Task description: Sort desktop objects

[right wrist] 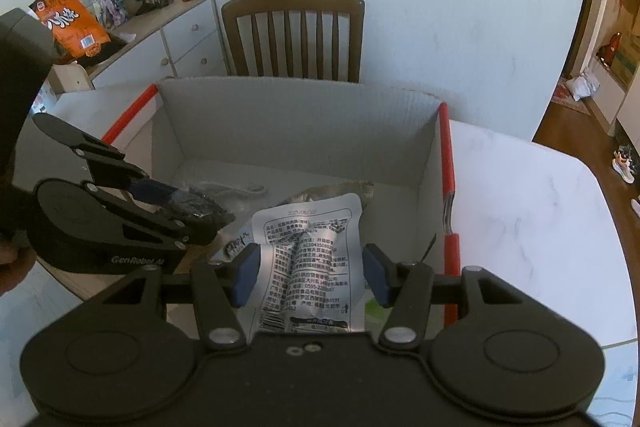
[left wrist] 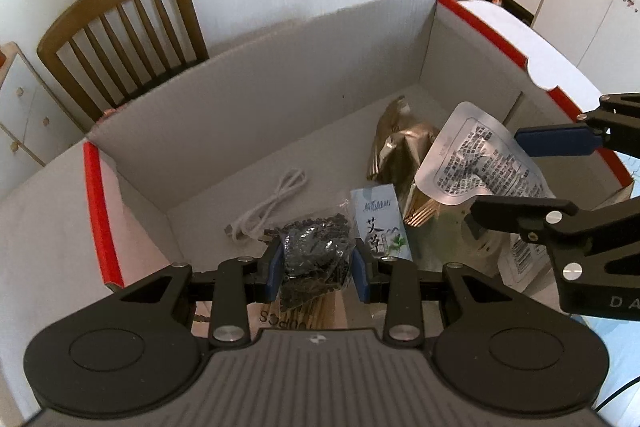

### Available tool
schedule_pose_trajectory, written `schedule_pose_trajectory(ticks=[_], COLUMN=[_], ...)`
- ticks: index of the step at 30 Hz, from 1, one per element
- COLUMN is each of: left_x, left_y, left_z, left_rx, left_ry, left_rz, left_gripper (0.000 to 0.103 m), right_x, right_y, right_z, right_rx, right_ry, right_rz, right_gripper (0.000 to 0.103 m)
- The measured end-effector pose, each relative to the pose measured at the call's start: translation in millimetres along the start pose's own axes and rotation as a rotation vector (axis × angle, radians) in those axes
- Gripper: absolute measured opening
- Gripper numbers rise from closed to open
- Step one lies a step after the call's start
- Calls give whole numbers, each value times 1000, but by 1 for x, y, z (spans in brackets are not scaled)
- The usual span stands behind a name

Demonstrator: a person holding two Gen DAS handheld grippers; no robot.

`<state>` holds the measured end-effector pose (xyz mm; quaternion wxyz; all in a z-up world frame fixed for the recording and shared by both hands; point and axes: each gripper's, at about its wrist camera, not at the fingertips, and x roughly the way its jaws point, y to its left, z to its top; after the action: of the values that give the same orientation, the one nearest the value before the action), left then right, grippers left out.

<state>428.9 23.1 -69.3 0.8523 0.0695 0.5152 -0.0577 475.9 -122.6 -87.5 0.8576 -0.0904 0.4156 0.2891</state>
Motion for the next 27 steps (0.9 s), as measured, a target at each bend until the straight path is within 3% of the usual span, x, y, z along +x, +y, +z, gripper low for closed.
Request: schedule_pose_trajectory(ticks=[19, 21, 23, 27], left_x=[19, 18, 17, 9], left_y=[4, 5, 8, 9], left_z=[0, -1, -1, 1], left_rx=[-10, -14, -22, -35], left_ry=[66, 65, 57, 33], left_rz=[-5, 0, 6, 3], left_gripper=[37, 44, 60, 64], right_x=[9, 9, 7, 1], right_y=[3, 3, 2, 2], right_z=[-3, -3, -3, -2], right_rx=[-49, -51, -47, -42], right_ry=[30, 33, 30, 10], right_rz=[-32, -32, -38, -39], right_gripper=[57, 58, 62, 64])
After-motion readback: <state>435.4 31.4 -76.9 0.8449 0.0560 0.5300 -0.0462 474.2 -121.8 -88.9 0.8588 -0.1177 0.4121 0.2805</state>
